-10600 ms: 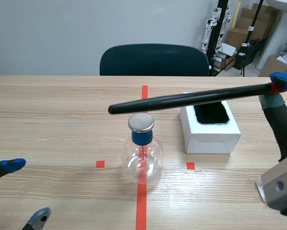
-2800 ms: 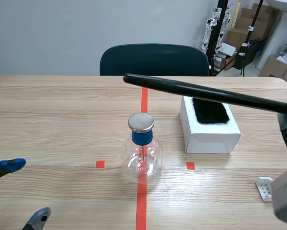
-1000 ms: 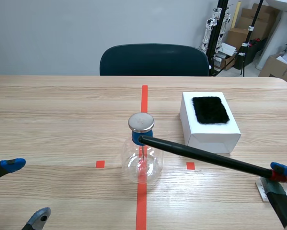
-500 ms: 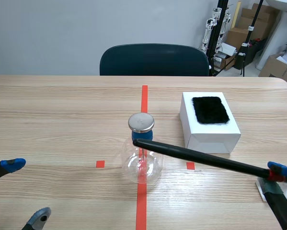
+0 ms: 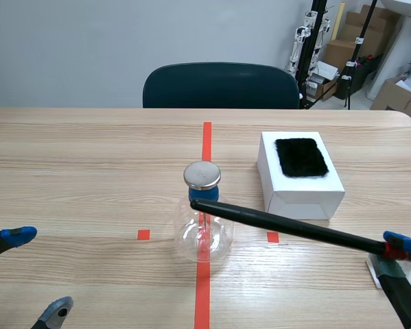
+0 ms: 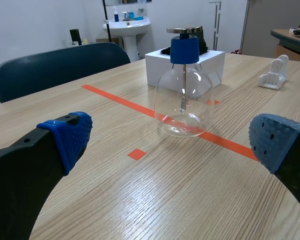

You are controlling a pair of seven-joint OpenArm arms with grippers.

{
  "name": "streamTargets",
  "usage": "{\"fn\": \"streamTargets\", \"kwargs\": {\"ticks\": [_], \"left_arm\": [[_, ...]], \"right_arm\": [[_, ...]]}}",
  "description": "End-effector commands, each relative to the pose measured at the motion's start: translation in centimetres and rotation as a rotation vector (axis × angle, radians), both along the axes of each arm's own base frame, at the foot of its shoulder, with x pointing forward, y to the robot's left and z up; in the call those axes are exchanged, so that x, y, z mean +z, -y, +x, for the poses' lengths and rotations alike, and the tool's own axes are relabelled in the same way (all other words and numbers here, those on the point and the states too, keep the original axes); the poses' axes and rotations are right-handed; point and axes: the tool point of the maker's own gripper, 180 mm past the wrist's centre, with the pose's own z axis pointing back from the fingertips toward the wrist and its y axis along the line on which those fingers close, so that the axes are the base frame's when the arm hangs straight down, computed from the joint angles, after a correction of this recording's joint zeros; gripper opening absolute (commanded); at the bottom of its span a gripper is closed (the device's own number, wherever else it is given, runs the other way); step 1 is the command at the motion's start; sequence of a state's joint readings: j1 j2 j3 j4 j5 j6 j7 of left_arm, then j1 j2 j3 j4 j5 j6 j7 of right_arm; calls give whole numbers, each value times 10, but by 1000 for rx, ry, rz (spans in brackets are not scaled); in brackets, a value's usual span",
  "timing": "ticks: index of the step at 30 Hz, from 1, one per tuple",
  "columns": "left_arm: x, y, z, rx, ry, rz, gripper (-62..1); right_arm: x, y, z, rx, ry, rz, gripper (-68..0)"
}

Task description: Do the electroscope experiment. hold the rod still at the electroscope

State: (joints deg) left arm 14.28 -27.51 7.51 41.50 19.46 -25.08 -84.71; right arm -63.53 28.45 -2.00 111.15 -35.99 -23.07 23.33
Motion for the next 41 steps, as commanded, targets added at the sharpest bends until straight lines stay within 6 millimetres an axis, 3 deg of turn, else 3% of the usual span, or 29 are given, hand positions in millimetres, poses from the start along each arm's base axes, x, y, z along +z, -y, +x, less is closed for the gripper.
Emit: {"fn": "streamTargets", "kwargs": {"ticks": [1,41], "left_arm": [[9,-3,2,2,34,-12,14],[9,-3,2,2,34,-12,14]], "right_arm": [[8,-3,4,18,34,6,-616],[9,-5,3,31,39,11,-616]]}}
